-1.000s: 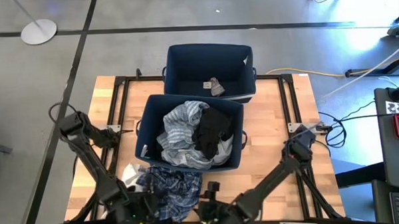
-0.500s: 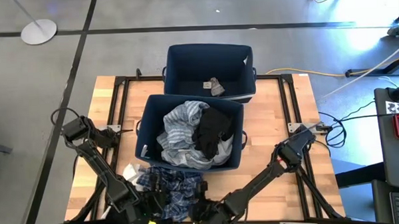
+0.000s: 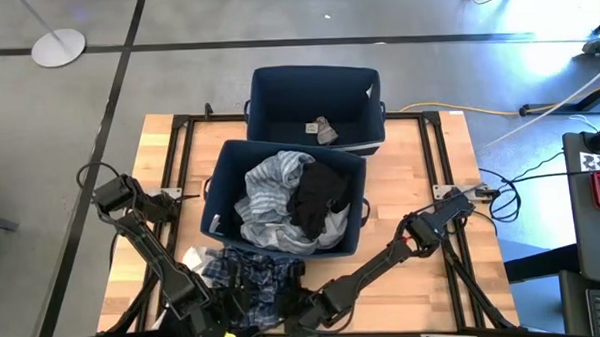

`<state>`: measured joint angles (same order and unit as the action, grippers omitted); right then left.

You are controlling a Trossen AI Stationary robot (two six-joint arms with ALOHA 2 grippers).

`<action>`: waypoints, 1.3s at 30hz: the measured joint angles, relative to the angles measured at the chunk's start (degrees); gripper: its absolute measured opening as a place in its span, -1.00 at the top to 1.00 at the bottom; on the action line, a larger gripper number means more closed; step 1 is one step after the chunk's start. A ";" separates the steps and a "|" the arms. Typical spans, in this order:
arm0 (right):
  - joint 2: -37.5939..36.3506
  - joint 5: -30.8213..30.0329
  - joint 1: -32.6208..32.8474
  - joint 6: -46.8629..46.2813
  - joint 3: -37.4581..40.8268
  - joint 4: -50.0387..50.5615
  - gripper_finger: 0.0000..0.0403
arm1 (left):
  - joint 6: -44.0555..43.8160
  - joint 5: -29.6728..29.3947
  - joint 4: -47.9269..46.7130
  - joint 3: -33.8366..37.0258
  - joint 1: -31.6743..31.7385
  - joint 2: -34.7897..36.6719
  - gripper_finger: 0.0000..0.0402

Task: Sort clothes
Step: Put the blue polo shirt into the bottom blue laundry bin

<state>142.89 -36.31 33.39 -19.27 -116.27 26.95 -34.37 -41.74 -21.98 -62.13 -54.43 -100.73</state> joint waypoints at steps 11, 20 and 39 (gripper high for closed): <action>0.22 -4.49 1.72 0.46 -0.96 0.80 0.84 | 3.22 0.13 1.77 0.00 -2.11 2.26 0.18; 0.24 -12.58 6.59 4.65 -10.64 8.54 0.93 | -2.68 -1.44 -6.74 0.00 -6.70 12.08 0.18; -5.04 -20.67 9.00 13.64 -18.71 13.23 0.85 | -15.29 -9.69 -21.85 0.00 -9.32 12.87 0.18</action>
<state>137.85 -56.99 42.39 -5.62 -134.98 40.18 -49.66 -51.43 -43.83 -62.13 -63.75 -87.85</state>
